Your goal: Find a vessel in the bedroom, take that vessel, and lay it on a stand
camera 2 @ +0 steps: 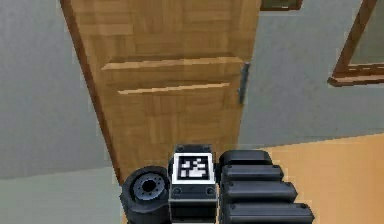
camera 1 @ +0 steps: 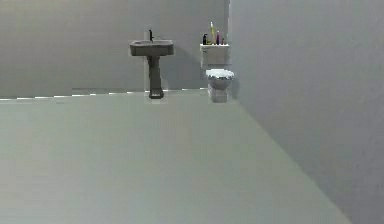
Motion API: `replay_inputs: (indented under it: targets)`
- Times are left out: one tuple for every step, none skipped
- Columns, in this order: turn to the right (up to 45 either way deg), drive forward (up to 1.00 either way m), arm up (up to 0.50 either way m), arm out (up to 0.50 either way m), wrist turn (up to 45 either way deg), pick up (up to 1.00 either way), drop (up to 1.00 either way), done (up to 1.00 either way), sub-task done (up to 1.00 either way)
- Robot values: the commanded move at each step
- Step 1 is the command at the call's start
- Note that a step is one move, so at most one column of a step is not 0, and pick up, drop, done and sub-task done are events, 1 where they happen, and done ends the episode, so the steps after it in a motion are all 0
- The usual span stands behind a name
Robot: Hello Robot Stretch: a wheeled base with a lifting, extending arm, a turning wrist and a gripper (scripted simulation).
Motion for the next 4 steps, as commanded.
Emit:
replay_inputs:
  targets:
    - [0.0,0.75,0.00,0.00,0.0,0.00,0.00,0.00,0.00]
    - [-45.0,0.00,0.00,0.00,0.0,0.00,0.00,0.00,0.00]
    - [-33.0,0.00,0.00,0.00,0.0,0.00,0.00,0.00,0.00]
    - [0.0,0.15,0.00,0.00,0.0,0.00,0.00,0.00,0.00]
